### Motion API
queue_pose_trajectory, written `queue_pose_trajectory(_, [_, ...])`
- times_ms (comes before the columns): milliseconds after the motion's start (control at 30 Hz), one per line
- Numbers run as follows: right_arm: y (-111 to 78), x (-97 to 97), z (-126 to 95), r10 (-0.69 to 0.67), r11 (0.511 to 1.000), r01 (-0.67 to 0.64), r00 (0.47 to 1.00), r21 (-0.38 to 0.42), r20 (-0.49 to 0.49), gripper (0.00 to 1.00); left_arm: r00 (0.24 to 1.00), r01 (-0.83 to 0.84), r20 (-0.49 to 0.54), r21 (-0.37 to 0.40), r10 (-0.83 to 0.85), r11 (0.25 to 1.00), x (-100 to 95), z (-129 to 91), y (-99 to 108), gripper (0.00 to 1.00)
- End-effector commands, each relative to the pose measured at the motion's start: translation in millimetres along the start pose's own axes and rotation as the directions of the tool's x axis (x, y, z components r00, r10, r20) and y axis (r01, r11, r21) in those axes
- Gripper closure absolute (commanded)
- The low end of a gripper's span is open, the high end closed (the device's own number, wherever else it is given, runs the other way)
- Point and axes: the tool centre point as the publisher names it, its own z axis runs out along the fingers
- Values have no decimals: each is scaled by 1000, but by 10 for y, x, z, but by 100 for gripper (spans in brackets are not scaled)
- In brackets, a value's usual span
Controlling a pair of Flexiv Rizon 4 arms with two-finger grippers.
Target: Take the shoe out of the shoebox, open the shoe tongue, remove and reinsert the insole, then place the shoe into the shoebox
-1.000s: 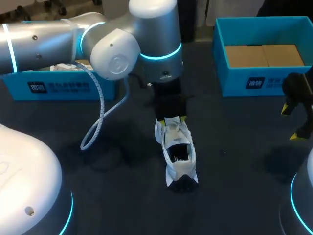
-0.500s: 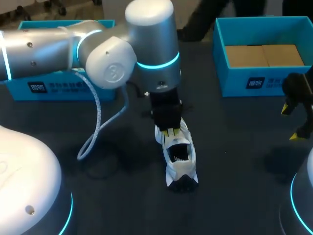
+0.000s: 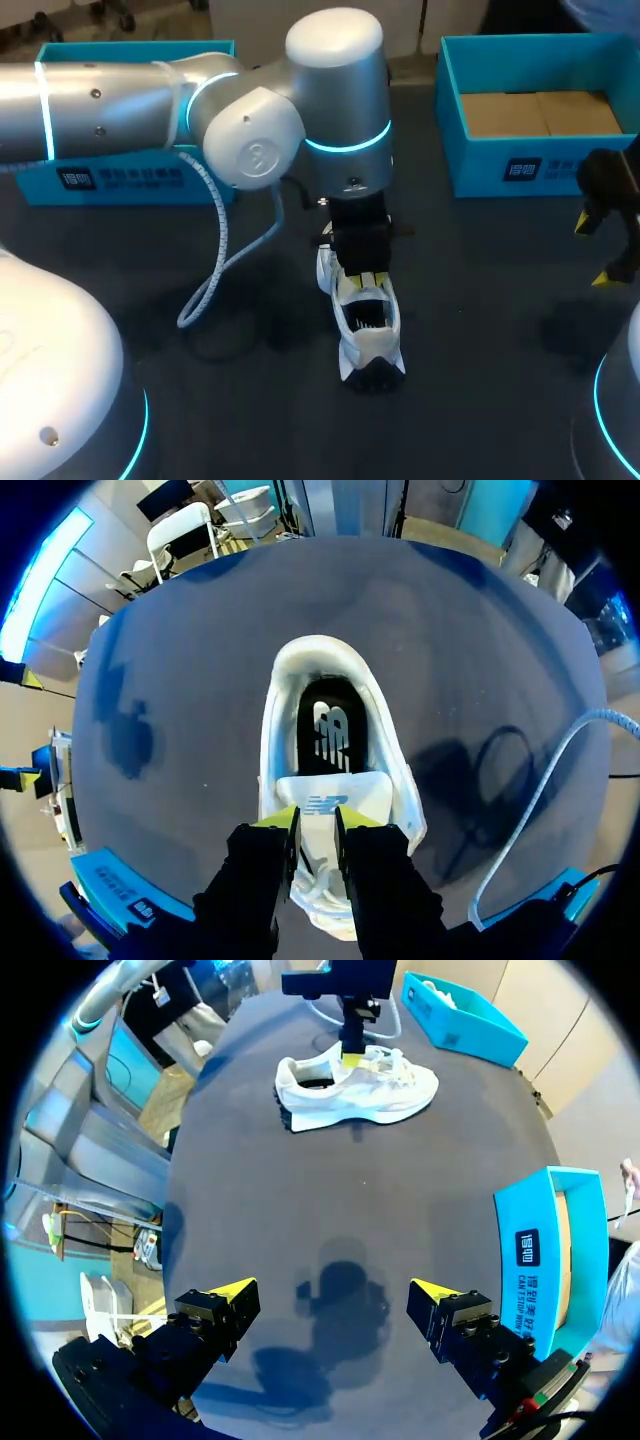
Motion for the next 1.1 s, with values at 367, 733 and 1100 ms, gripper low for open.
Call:
queue_pose_trajectory(367, [2,3,13,0,1000,0,1000,3,1,0,994,103,43,-20,-102,995,141,-239,9,69])
queue_pose_trajectory(733, [2,3,13,0,1000,0,1000,3,1,0,929,371,-6,20,-371,928,163,-635,-308,0])
queue_pose_trajectory(1100, [2,3,13,0,1000,0,1000,3,1,0,898,440,-40,25,-438,898,160,-592,-368,0])
